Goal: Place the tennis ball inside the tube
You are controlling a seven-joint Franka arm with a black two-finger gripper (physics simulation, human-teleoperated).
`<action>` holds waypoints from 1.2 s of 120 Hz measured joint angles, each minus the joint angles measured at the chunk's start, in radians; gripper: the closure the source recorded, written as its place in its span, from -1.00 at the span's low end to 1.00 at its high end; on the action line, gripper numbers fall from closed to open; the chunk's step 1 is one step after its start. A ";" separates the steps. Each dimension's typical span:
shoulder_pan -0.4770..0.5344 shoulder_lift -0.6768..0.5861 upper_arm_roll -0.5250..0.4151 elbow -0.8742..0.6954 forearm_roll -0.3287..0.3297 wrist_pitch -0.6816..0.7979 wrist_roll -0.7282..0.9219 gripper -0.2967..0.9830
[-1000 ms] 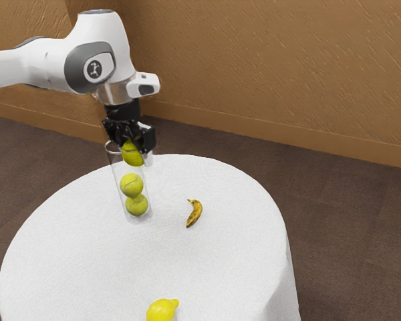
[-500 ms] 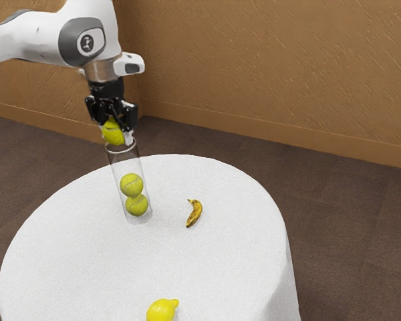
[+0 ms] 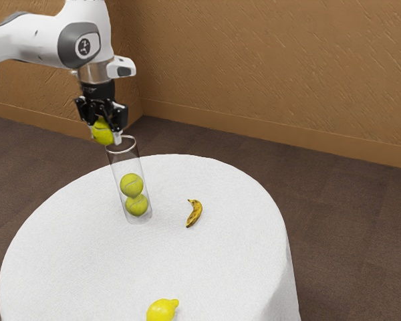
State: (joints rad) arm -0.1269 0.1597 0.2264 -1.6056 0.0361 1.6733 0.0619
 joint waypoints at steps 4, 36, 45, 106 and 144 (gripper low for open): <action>0.000 0.006 0.000 0.003 -0.001 0.002 0.000 -0.04; -0.001 0.022 -0.001 0.007 -0.009 0.031 0.000 -0.05; -0.001 0.023 -0.003 0.014 -0.012 0.034 -0.001 -0.05; 0.000 0.026 0.010 -0.005 -0.059 0.060 0.000 -0.05; 0.002 0.043 0.015 0.002 -0.062 0.075 0.004 -0.10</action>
State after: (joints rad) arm -0.1251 0.2032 0.2409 -1.6033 -0.0255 1.7487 0.0654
